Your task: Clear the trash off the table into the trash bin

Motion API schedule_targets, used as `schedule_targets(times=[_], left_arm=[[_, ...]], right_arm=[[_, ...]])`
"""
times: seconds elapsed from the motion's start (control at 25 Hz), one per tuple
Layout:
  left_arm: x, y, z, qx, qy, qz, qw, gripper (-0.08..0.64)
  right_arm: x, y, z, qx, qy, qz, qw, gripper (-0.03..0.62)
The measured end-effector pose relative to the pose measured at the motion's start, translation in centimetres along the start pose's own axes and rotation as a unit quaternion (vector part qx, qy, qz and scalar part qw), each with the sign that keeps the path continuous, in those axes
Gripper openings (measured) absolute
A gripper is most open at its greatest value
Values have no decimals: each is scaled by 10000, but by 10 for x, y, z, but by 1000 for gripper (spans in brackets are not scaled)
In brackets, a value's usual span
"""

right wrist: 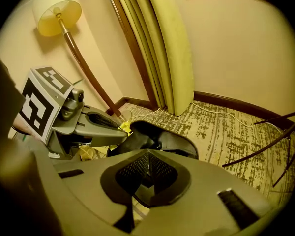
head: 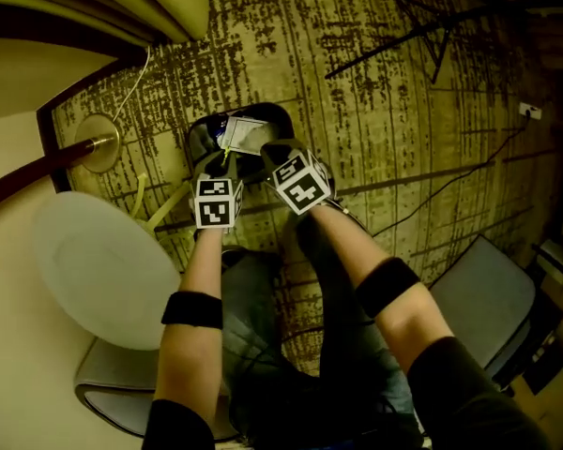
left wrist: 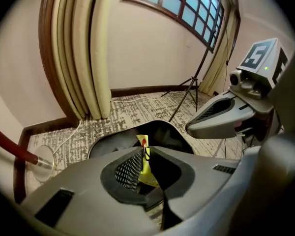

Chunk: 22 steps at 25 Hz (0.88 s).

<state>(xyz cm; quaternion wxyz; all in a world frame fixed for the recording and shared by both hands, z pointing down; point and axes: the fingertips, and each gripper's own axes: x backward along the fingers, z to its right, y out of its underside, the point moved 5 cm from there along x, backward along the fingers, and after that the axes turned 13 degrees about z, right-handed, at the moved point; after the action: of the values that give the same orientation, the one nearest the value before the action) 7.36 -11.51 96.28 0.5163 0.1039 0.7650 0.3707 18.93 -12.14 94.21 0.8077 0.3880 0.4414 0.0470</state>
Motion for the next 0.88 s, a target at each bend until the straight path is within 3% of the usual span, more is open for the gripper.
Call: schedule_targets(times=[0.24, 0.52, 0.88], left_arm=[[-34, 40, -13, 100, -69, -159, 9998, 53], [-46, 50, -8, 265, -19, -289, 9992, 221], [-24, 35, 3, 281, -39, -249, 9993, 221]], right_arm=[[-29, 35, 8, -19, -54, -135, 9999, 0], [-38, 50, 11, -22, -77, -238, 9997, 0], [-18, 37, 8, -24, -17, -299, 9995, 0]])
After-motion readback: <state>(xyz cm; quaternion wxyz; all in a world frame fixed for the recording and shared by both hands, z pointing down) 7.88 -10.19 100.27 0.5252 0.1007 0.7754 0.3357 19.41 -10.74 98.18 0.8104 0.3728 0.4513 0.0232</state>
